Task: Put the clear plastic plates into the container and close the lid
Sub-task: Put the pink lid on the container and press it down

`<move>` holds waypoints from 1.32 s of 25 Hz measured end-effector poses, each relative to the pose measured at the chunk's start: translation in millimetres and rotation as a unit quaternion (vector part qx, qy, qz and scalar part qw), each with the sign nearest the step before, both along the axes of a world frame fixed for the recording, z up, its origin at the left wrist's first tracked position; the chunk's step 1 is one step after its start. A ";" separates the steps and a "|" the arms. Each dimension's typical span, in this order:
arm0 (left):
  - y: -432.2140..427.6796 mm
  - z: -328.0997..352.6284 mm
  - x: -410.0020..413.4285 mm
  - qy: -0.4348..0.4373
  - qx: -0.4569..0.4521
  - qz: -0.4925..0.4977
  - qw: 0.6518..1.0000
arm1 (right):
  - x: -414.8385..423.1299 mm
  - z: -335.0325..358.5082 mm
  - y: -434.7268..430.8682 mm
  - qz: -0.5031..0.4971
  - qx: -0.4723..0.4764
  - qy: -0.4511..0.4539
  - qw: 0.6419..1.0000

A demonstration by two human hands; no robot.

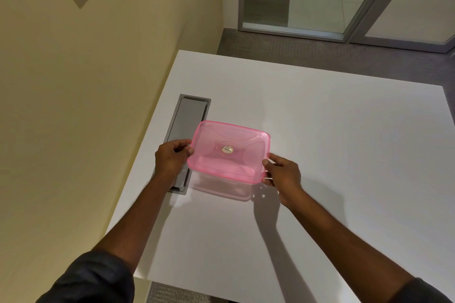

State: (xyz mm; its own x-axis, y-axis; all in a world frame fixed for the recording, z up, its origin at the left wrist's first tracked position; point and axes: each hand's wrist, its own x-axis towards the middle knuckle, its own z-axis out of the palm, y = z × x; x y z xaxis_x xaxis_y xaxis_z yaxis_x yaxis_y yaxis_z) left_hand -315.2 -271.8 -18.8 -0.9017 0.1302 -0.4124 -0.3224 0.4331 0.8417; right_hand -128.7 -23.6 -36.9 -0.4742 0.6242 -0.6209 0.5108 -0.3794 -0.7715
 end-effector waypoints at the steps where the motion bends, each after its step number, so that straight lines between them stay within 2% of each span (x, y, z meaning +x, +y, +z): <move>1: 0.2 -2.6 -1.4 0.001 -0.007 -0.002 1.000 | -2.2 -3.4 -0.5 0.003 0.006 -0.008 1.000; 8: -2.6 -14.0 -5.2 -0.006 -0.031 -0.012 0.999 | -9.4 -15.2 -6.2 0.022 0.030 -0.046 0.998; 18: -8.8 -20.1 -1.8 -0.029 -0.012 -0.014 0.999 | -10.0 -22.4 -1.8 0.053 0.059 -0.070 0.994; 22: -6.8 -27.8 0.0 -0.030 -0.060 -0.007 0.998 | -11.6 -25.0 -1.4 0.058 0.067 -0.089 0.992; 27: -6.9 -31.0 -2.6 -0.037 -0.046 -0.011 0.998 | -12.9 -29.1 1.7 0.064 0.076 -0.104 0.990; 30: 1.0 -29.1 -10.8 0.000 -0.064 -0.034 0.997 | -18.7 -27.8 3.2 0.075 0.094 -0.111 0.987; 33: 20.8 -27.3 -27.0 0.049 -0.079 -0.065 0.994 | -30.0 -25.6 11.7 0.108 0.174 -0.100 0.974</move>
State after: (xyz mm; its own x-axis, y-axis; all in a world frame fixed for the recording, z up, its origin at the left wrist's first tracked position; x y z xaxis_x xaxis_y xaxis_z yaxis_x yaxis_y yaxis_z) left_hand -342.2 -251.0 -46.1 -0.9184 0.1888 -0.3477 -0.1745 0.5955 0.7842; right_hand -158.6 -11.9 -62.5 -0.5097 0.7122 -0.4826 0.7026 0.0209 -0.7112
